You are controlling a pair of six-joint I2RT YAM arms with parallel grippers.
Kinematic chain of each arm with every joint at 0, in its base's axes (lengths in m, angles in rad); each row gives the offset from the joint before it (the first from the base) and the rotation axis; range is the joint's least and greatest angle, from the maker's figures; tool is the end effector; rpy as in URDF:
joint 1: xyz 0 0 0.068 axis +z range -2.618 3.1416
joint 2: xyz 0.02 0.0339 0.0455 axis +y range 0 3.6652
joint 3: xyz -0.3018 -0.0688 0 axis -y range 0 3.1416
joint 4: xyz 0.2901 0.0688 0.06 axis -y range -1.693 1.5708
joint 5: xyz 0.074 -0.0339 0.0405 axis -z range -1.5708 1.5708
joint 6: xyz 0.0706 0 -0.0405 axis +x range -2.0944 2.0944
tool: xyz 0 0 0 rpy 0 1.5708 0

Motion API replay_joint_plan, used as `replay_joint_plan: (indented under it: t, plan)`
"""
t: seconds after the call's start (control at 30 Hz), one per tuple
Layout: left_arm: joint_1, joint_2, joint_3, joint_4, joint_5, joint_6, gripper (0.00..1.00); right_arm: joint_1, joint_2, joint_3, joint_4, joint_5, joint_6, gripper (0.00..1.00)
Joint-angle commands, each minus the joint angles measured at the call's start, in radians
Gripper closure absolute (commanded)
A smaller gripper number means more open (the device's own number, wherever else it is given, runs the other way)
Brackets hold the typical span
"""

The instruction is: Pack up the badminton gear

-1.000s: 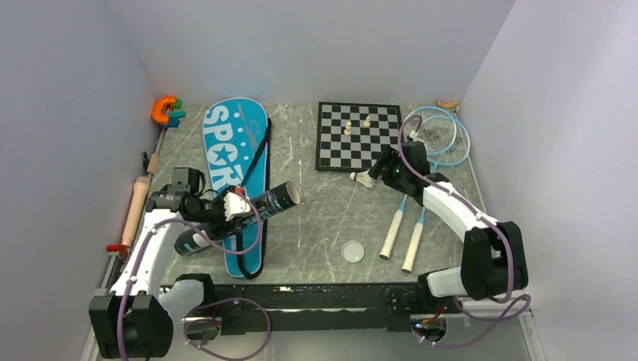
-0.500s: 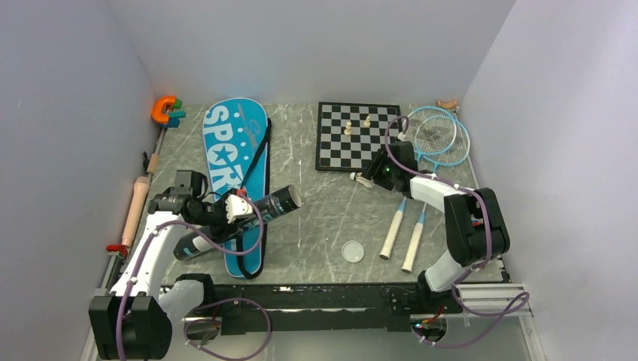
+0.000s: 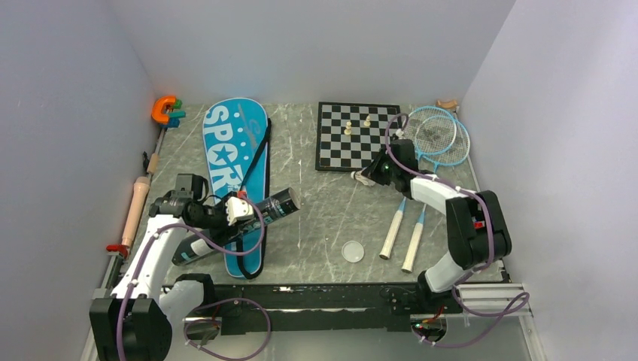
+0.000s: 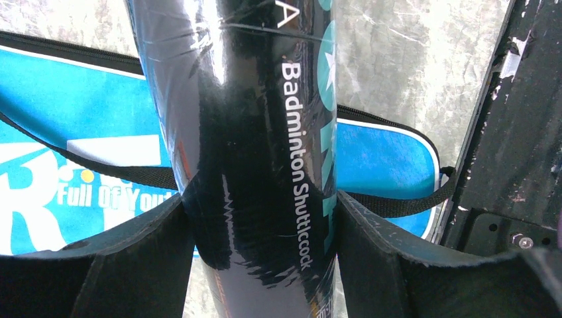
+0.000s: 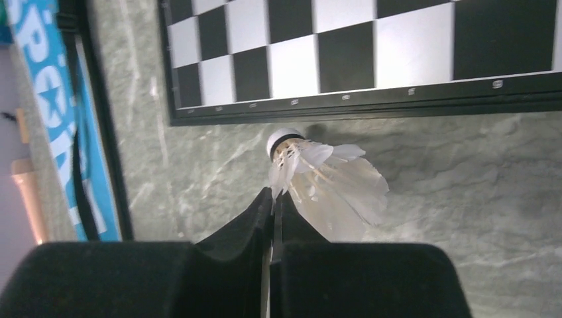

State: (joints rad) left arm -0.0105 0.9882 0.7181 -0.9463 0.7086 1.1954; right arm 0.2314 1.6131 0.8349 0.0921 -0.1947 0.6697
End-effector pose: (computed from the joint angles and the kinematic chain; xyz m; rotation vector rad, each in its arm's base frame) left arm 0.1933 -0.0480 0.2263 1.5026 1.9002 -0.5000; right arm 0.3787 0.1033 0.1633 0.4022 2.3028 0.6869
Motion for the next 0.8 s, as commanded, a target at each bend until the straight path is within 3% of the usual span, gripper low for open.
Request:
replay_joint_plan:
  t: [0.0,0.37,0.63,0.77]
  plan:
    - [-0.005,-0.019,0.005,0.012,0.023,-0.031,1.0,0.051,-0.181,0.006,-0.032,-0.039,-0.019,0.97]
    - [-0.01,0.033,0.052,-0.004,0.027,-0.003,1.0,0.306,-0.485,0.017,-0.341,-0.057,-0.123,1.0]
    - [-0.016,0.07,0.073,-0.01,0.028,0.021,1.0,0.426,-0.57,0.08,-0.432,-0.101,-0.165,1.0]
    - [-0.017,0.06,0.076,-0.087,0.079,0.152,1.0,0.449,-0.556,0.113,-0.398,-0.147,-0.167,1.0]
